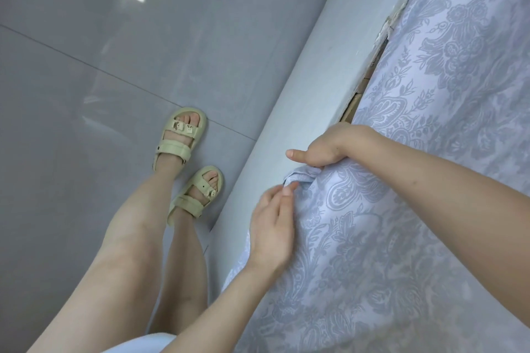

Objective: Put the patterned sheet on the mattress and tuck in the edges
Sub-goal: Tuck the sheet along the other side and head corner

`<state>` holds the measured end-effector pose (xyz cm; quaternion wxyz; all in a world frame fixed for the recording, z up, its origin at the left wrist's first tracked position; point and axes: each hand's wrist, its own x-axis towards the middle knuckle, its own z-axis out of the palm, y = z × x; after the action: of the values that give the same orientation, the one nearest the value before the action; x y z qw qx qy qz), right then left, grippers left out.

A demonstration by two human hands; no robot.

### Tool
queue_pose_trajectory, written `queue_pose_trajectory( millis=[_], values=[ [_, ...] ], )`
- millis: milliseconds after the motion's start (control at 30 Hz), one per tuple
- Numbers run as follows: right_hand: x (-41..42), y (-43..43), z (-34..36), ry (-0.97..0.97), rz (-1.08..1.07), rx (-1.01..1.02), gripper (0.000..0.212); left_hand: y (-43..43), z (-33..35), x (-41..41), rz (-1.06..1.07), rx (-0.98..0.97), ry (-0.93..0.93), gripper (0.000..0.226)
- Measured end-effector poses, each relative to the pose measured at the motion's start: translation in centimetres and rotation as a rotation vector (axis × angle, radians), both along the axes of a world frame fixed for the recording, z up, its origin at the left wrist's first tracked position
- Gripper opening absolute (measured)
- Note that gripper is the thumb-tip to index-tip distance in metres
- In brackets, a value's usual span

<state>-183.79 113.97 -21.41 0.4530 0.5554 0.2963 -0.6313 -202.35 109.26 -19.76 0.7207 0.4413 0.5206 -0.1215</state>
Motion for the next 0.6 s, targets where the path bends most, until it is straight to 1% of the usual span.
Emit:
queue_pose_trajectory(
  millis=[33,67,100,133,200,233,300,400,433,467,533,600],
  values=[
    [0.0,0.0,0.1,-0.006,-0.011,0.008,0.087,0.2,0.2,0.4,-0.058,0.21,0.006,0.053],
    [0.0,0.0,0.1,-0.014,-0.025,0.012,0.087,0.2,0.2,0.8,-0.08,0.298,-0.021,0.056],
    [0.0,0.0,0.2,-0.015,-0.041,0.012,0.087,0.3,0.4,1.2,-0.096,0.284,-0.067,0.056],
    [0.1,-0.1,0.3,-0.01,-0.051,0.009,0.086,0.0,0.1,1.5,-0.095,0.184,-0.109,0.055],
    [0.2,-0.2,0.4,0.005,-0.05,0.016,0.084,-0.6,-1.1,2.0,-0.083,-0.145,-0.118,0.053],
    [0.3,-0.3,0.5,0.009,-0.039,0.023,0.084,-0.9,-1.9,2.2,-0.066,-0.304,-0.114,0.057],
    [0.5,-0.6,0.7,0.005,-0.016,0.035,0.083,-1.3,-3.2,2.5,-0.044,-0.514,-0.139,0.062],
    [0.7,-0.8,0.6,-0.001,-0.005,0.037,0.082,-1.3,-3.9,3.0,-0.11,-0.654,-0.146,0.043],
    [0.7,-0.7,0.4,0.0,-0.009,0.029,0.082,-1.1,-4.0,3.2,-0.124,-0.686,-0.141,0.04],
    [0.6,-0.6,0.3,0.001,-0.006,0.023,0.083,-1.0,-4.3,3.2,-0.149,-0.716,-0.133,0.042],
    [0.5,-0.6,-0.1,-0.008,0.034,0.036,0.085,-0.5,-4.3,3.2,-0.183,-0.734,-0.097,0.055],
    [0.3,-0.7,-0.5,-0.008,0.089,0.053,0.084,-0.2,-4.2,2.2,-0.213,-0.671,-0.011,0.065]
  ],
)
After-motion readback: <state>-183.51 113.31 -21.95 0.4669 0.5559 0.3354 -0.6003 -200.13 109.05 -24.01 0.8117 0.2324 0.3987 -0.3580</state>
